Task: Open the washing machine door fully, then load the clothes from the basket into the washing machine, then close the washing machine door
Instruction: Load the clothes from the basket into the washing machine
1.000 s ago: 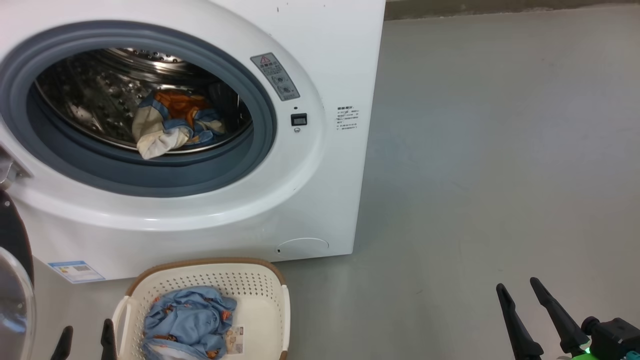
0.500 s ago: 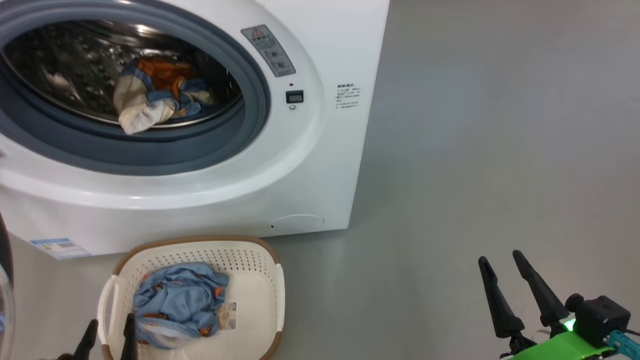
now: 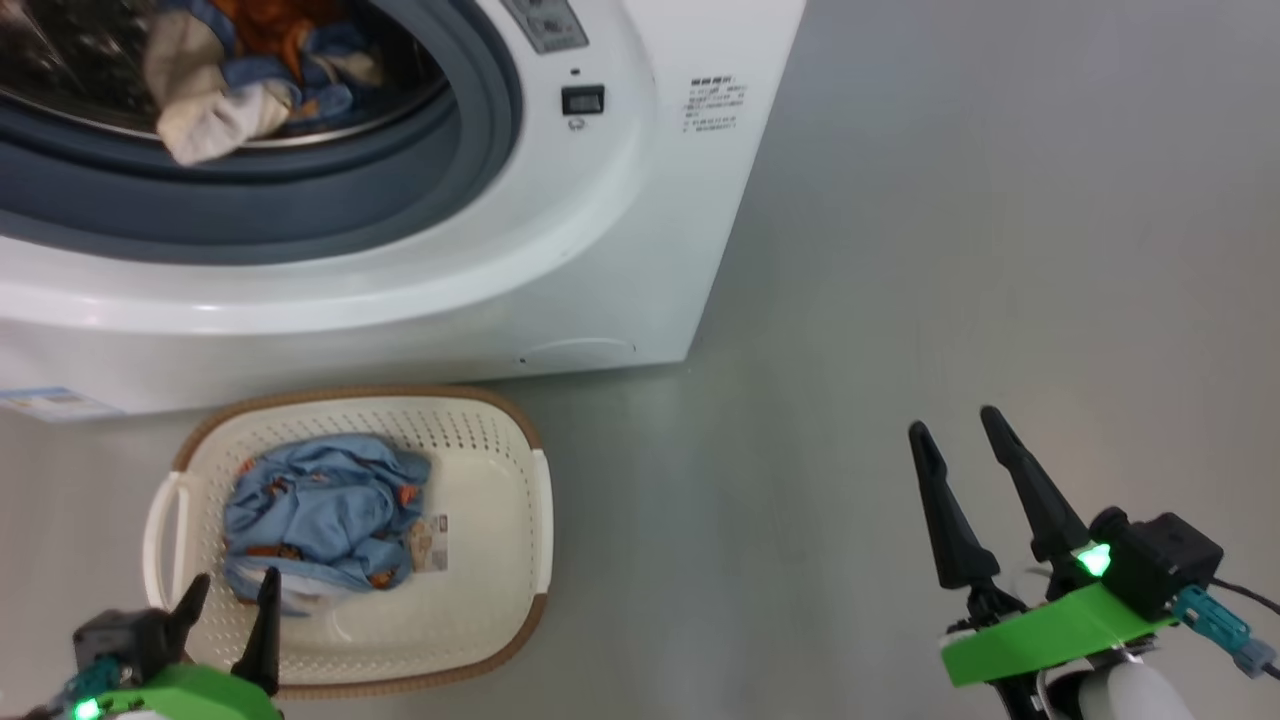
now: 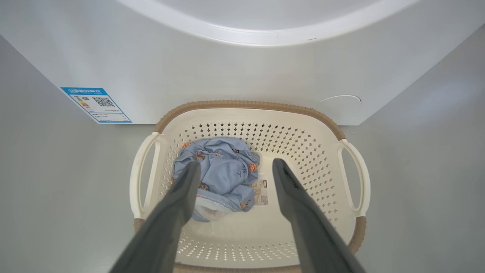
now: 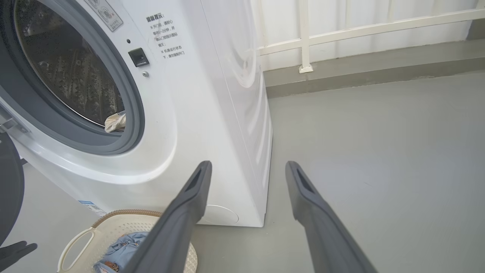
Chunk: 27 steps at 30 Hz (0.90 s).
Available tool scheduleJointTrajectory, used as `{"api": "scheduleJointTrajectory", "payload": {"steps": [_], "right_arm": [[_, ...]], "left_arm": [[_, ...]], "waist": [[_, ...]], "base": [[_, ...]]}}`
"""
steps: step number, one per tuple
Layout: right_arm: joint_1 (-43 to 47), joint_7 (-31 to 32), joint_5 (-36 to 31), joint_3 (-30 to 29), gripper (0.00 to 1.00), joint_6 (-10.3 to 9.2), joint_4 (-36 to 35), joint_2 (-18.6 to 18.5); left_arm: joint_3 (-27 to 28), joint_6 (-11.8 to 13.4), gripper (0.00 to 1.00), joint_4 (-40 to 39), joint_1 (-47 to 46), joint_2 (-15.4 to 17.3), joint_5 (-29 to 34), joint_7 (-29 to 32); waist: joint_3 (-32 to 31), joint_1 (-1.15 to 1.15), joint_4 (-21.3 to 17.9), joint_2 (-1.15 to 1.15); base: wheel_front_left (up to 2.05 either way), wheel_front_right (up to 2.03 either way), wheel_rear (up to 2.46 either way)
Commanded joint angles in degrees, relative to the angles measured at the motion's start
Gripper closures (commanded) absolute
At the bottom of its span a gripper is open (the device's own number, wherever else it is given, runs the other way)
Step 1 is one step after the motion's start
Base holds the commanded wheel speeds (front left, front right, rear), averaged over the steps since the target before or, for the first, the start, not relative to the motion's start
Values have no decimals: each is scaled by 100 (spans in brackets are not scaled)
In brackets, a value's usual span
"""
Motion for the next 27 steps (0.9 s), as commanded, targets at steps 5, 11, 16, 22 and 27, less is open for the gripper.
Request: {"api": "scheduleJointTrajectory", "payload": {"steps": [5, 11, 16, 22, 27], "right_arm": [[-293, -28, -125, 230, 0, 9, -168, 120], [-535, -28, -205, 325, 0, 9, -191, 229], [-705, -28, -287, 441, 0, 9, -209, 276], [-872, -28, -361, 526, 0, 9, -249, 302], [-1018, -28, -370, 592, 0, 9, -302, 310]], "left_arm": [[-287, -15, 0, 404, -523, 361, -232, -37], [-981, -15, 0, 827, -1036, 601, -551, -37], [-1414, -15, 0, 967, -1329, 771, -733, -37], [-1932, -15, 0, 1029, -1664, 940, -982, -37], [-2405, -15, 0, 1086, -1947, 1112, -1218, -37]], "waist": [[624, 0, -109, 0], [1062, 0, -192, 0], [1410, 0, -249, 0], [1820, 0, -309, 0], [2111, 0, -360, 0]], "base": [[0, 0, 0], [0, 0, 0], [0, 0, 0], [0, 0, 0], [0, 0, 0]]}}
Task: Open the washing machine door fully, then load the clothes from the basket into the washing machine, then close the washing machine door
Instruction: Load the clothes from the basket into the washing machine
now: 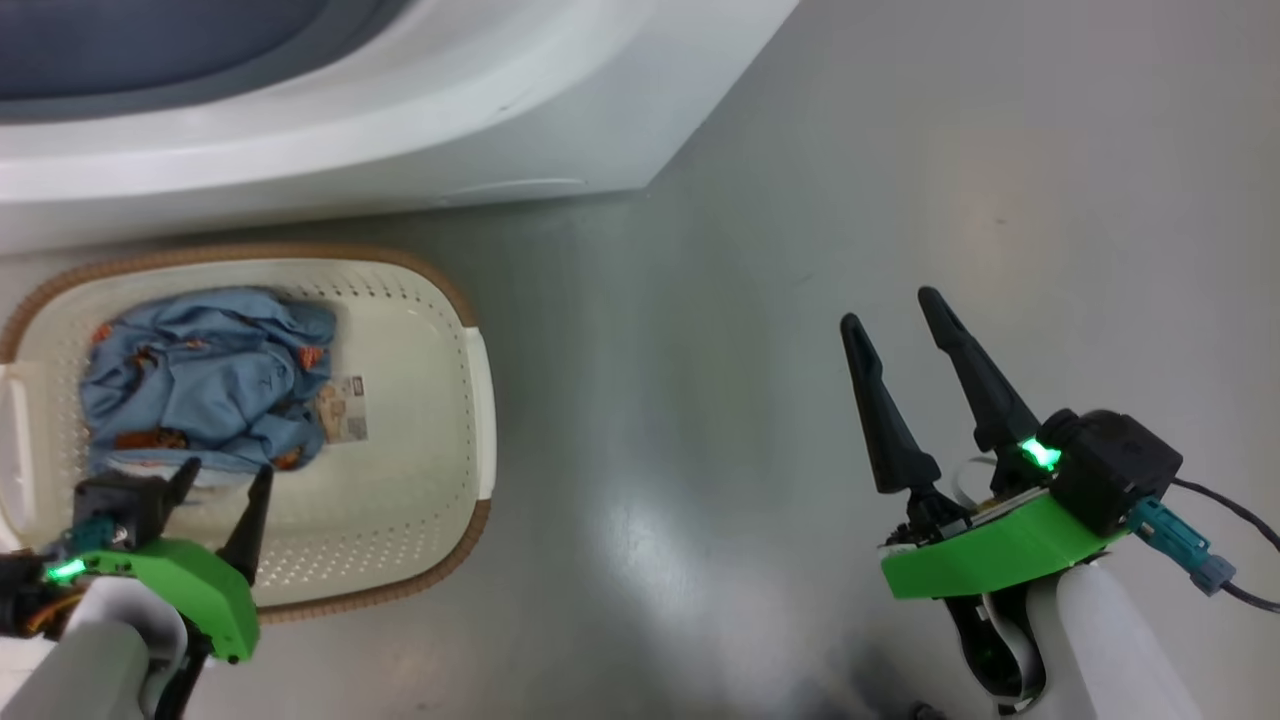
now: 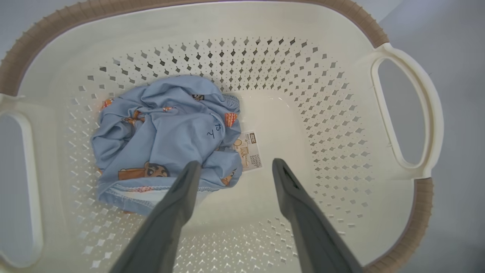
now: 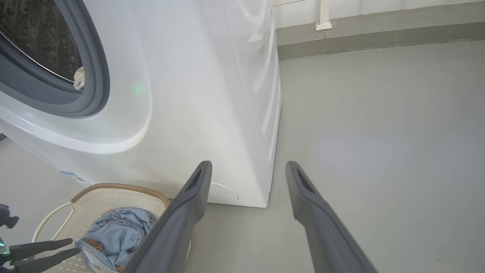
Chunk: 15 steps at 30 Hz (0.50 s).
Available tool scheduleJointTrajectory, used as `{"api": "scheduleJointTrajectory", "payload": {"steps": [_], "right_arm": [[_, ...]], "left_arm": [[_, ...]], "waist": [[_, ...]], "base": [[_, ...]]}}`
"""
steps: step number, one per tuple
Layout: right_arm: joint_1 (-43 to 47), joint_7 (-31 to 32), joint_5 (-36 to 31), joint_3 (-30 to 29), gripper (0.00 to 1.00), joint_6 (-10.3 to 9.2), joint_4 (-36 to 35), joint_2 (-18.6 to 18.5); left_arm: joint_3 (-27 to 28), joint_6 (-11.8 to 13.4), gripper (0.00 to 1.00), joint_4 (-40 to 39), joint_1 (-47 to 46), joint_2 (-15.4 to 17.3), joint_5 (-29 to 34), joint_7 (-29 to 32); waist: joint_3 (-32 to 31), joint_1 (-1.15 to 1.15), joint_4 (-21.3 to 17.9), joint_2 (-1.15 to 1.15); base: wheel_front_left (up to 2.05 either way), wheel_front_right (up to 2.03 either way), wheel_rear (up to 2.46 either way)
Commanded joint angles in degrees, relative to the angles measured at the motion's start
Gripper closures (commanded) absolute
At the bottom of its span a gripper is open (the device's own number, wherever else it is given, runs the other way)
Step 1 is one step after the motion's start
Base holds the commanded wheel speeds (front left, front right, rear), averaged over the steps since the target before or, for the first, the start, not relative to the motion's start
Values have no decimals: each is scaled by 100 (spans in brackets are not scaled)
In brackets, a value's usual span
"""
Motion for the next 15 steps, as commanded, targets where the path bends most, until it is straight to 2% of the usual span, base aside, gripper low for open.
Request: {"api": "scheduleJointTrajectory", "payload": {"steps": [1, 15], "right_arm": [[-34, -27, -26, 201, 0, 9, -182, 44], [-327, -27, 65, 378, 0, 9, -262, 46]], "left_arm": [[-19, -15, 0, 34, -137, 328, -159, -37], [-927, -15, 0, 172, -810, 753, -837, -37]], "waist": [[306, 0, -89, 0], [737, 0, -228, 0]], "base": [[0, 0, 0], [0, 0, 0]]}}
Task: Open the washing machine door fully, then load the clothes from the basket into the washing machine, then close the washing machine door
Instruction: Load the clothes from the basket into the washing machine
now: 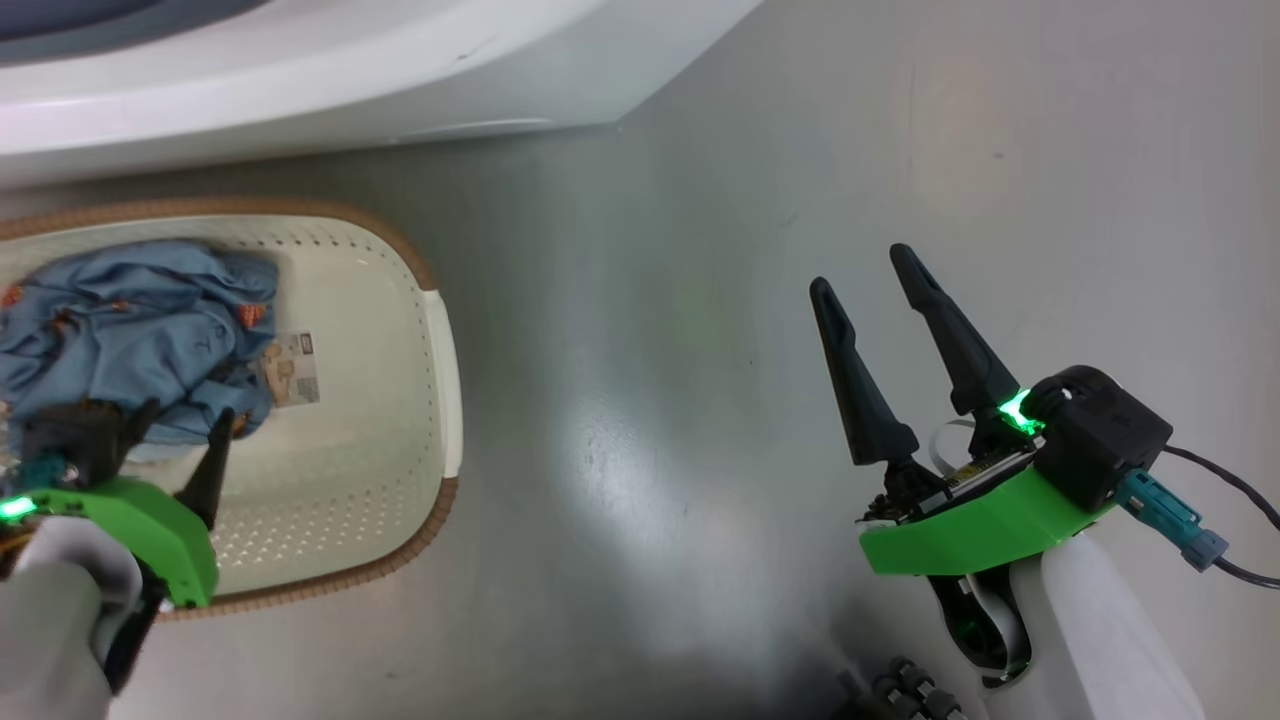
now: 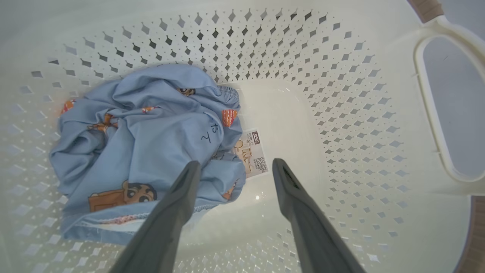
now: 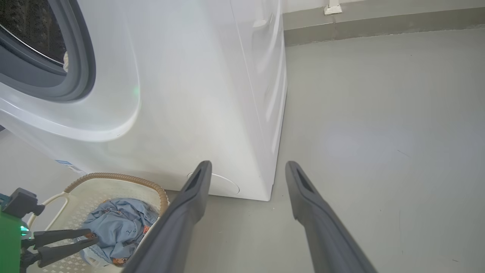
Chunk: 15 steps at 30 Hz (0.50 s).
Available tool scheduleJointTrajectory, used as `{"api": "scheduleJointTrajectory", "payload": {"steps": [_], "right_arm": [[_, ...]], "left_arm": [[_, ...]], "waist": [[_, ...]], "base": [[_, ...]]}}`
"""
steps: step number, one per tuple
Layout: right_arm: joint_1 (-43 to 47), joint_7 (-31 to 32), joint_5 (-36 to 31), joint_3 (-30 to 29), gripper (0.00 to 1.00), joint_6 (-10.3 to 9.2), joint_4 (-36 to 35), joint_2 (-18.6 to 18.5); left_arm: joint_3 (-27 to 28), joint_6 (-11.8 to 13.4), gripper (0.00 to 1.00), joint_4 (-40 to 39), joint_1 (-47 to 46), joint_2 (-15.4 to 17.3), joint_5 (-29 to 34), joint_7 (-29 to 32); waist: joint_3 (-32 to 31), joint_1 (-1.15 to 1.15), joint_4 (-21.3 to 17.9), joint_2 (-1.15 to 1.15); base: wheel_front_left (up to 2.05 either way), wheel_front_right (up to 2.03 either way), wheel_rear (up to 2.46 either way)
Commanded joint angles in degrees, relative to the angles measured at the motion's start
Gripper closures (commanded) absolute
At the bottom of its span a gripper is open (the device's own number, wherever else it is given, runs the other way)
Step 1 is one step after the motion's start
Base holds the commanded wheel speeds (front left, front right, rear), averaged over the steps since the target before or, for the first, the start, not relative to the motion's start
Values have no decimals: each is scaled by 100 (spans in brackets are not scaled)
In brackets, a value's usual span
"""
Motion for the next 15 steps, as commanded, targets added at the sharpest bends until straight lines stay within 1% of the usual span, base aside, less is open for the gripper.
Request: {"api": "scheduleJointTrajectory", "payload": {"steps": [1, 6, 15], "right_arm": [[41, -27, 50, 124, 0, 9, -136, 42], [-66, -27, 82, 186, 0, 9, -176, 42], [-157, -27, 128, 261, 0, 9, -218, 42]], "left_arm": [[71, -15, 0, 20, -65, 317, -107, -37], [-172, -15, 0, 91, -355, 479, -299, -37], [-559, -15, 0, 282, -681, 640, -572, -37]], "waist": [[85, 0, -40, 0], [256, 0, -99, 0], [429, 0, -187, 0]], "base": [[0, 0, 0], [0, 0, 0], [0, 0, 0]]}}
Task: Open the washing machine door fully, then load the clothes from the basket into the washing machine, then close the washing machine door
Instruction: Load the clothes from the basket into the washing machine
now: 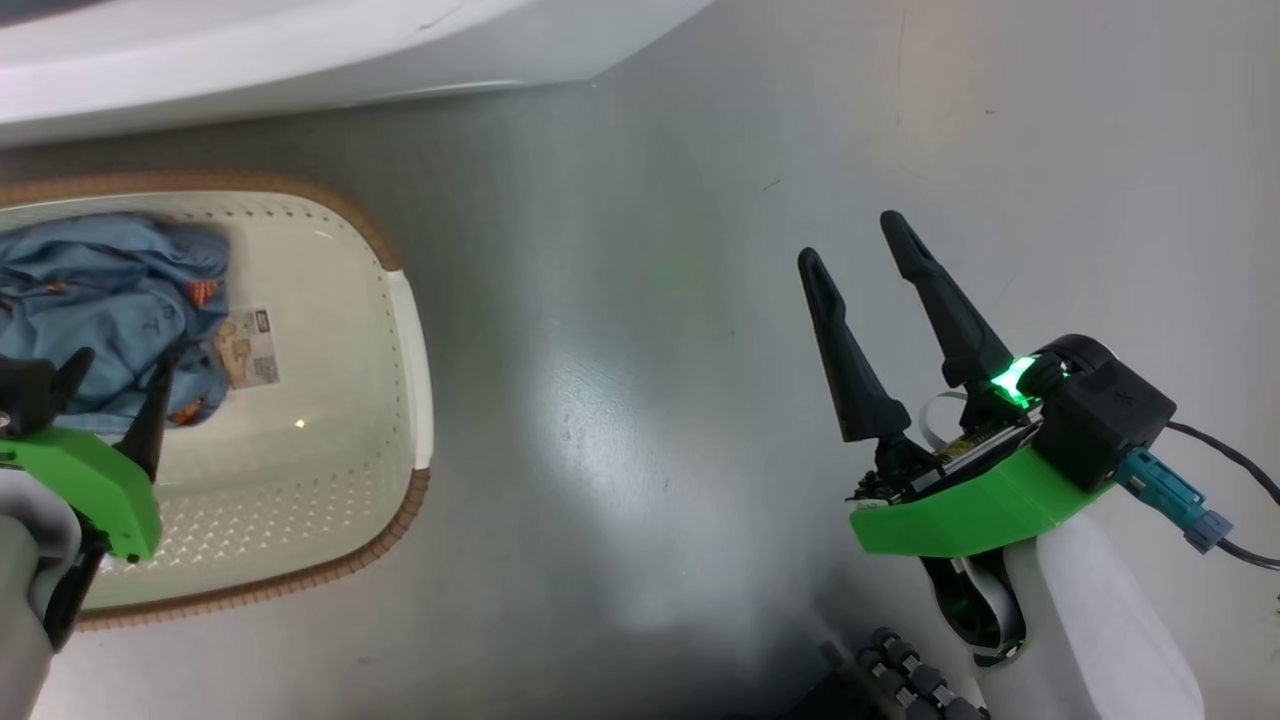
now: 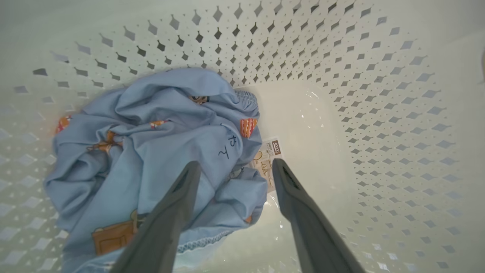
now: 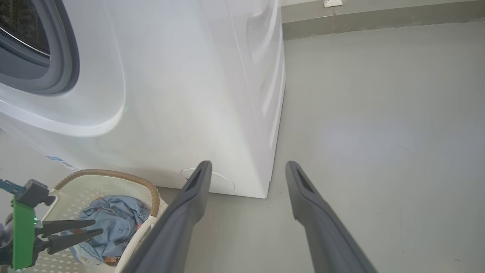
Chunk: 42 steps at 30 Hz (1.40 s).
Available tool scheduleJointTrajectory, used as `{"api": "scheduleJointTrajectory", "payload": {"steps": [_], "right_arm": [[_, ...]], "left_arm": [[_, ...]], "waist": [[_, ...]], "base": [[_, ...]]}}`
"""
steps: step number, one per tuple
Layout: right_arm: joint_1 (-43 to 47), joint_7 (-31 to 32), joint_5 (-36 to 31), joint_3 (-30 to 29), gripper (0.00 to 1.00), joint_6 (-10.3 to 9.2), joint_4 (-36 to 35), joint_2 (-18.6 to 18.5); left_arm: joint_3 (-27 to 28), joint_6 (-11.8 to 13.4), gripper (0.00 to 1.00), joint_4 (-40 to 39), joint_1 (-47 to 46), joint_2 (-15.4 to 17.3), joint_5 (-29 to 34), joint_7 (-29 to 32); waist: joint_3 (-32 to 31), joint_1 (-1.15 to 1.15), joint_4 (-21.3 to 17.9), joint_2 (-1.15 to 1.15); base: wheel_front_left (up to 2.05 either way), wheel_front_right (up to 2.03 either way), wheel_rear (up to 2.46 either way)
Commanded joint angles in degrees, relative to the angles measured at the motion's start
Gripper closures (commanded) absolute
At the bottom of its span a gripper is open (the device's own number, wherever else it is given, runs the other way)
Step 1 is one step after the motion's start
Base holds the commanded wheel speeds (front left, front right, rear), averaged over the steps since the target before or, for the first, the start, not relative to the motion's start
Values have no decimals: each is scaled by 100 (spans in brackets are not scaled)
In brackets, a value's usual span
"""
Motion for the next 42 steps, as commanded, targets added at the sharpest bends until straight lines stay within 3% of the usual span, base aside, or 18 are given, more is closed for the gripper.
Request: {"api": "scheduleJointTrajectory", "payload": {"steps": [1, 20, 42], "right_arm": [[81, -27, 75, 157, 0, 9, -147, 42], [-70, -27, 135, 327, 0, 9, -247, 42], [-132, -27, 73, 458, 0, 9, -300, 42]], "left_arm": [[65, -15, 0, 48, -22, 317, -74, -37], [-888, -15, 0, 318, -536, 575, -832, -37], [-1649, -15, 0, 769, -888, 587, -1521, 47]], "waist": [[39, 0, -31, 0], [327, 0, -230, 0], [520, 0, -281, 0]], "base": [[0, 0, 0], [0, 0, 0], [0, 0, 0]]}}
